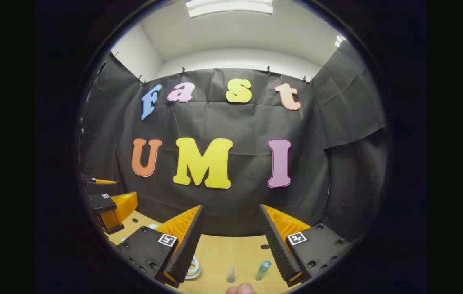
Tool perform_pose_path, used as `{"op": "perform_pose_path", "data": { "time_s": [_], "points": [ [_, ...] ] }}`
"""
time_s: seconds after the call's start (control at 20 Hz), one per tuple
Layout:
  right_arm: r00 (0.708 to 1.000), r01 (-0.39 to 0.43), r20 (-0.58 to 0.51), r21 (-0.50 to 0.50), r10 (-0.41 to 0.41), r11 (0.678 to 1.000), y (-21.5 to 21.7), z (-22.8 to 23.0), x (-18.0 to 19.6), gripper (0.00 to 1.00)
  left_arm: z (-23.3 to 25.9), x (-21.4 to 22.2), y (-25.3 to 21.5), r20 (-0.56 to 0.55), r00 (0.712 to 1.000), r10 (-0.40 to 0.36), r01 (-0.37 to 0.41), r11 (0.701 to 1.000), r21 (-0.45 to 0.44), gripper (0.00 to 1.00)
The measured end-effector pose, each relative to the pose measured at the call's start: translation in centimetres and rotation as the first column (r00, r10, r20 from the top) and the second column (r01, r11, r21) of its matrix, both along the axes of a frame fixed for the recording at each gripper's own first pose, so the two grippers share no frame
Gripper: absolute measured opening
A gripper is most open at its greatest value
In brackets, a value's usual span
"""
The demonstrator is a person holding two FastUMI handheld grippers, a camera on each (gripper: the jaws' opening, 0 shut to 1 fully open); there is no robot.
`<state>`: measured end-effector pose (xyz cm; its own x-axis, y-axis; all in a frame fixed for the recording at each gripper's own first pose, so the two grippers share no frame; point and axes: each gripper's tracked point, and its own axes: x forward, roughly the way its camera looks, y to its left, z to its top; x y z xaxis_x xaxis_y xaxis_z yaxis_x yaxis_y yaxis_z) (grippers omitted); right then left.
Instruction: First open the suitcase, pack the skin care products into it, and then close the suitcase.
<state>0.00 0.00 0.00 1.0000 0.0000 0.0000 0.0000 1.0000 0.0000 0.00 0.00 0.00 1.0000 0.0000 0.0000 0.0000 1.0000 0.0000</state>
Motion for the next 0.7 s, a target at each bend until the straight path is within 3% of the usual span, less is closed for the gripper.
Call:
{"op": "perform_pose_path", "data": {
  "time_s": [0.05, 0.7],
  "points": [
    [1.000, 0.001, 0.001, -0.003, -0.001, 1.000, -0.2, -0.1, -0.1, 0.79, -0.2, 0.1, 0.0, -0.002, 1.000, 0.002, -0.002, 1.000, 0.003, 0.98],
    [1.000, -0.011, -0.014, 0.000, 0.011, 1.000, -1.5, -1.3, 0.0, 0.79, -2.3, -0.1, -0.9, -0.043, 0.999, 0.034, -0.033, 0.999, 0.026, 0.98]
  ]
}}
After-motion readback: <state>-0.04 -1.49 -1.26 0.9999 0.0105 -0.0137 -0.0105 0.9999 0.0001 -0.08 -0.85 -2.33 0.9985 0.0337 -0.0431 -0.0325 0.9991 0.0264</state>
